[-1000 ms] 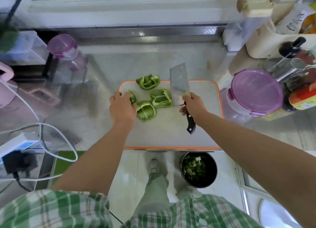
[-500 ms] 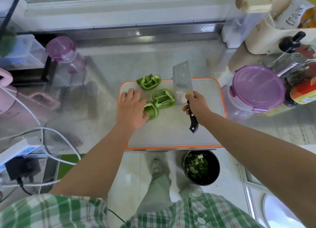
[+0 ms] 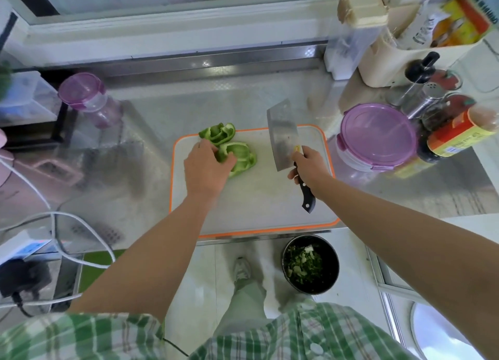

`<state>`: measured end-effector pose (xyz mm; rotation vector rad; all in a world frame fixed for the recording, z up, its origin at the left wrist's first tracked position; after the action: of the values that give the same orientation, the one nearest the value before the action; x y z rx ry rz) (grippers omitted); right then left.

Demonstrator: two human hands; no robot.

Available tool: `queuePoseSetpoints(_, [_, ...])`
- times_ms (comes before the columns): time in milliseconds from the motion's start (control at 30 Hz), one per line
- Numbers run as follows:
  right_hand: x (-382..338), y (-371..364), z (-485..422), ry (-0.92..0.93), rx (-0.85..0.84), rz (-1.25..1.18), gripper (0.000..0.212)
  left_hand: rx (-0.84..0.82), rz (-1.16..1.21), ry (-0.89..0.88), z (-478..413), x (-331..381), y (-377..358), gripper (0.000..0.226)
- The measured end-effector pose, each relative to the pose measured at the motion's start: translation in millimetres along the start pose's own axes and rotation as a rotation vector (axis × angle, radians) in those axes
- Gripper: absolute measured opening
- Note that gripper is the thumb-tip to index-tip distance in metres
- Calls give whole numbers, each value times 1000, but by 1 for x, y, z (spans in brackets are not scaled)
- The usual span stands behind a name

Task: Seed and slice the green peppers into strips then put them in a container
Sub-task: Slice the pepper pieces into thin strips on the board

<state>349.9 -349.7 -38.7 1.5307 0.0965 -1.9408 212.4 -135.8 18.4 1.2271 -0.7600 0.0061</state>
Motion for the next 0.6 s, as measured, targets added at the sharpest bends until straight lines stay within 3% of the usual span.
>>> queuePoseSetpoints(233, [3, 34, 16, 114, 13, 228, 26, -214, 8, 52, 33, 41, -88, 41])
queuePoseSetpoints(400, [25, 47, 17, 129, -27, 515, 25, -321, -18, 28, 42, 56, -122, 66])
queuePoseSetpoints(500, [33, 39, 13, 156, -96, 567, 19, -416, -35, -114, 52, 67, -130, 78])
queuePoseSetpoints(600, [37, 26, 12, 169, -182, 588, 13, -432, -110, -267, 58, 70, -133, 74])
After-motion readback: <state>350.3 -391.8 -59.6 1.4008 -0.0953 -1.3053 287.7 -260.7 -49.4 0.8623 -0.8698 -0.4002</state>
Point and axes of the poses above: each hand's wrist, its own z-axis away from the middle knuckle, its own y-axis out of the back of the hand, x = y × z, the point moved 9 cm from there along -z, towards the middle knuckle, and after that the axes turned 11 degrees about y, right-handed, at the moved point
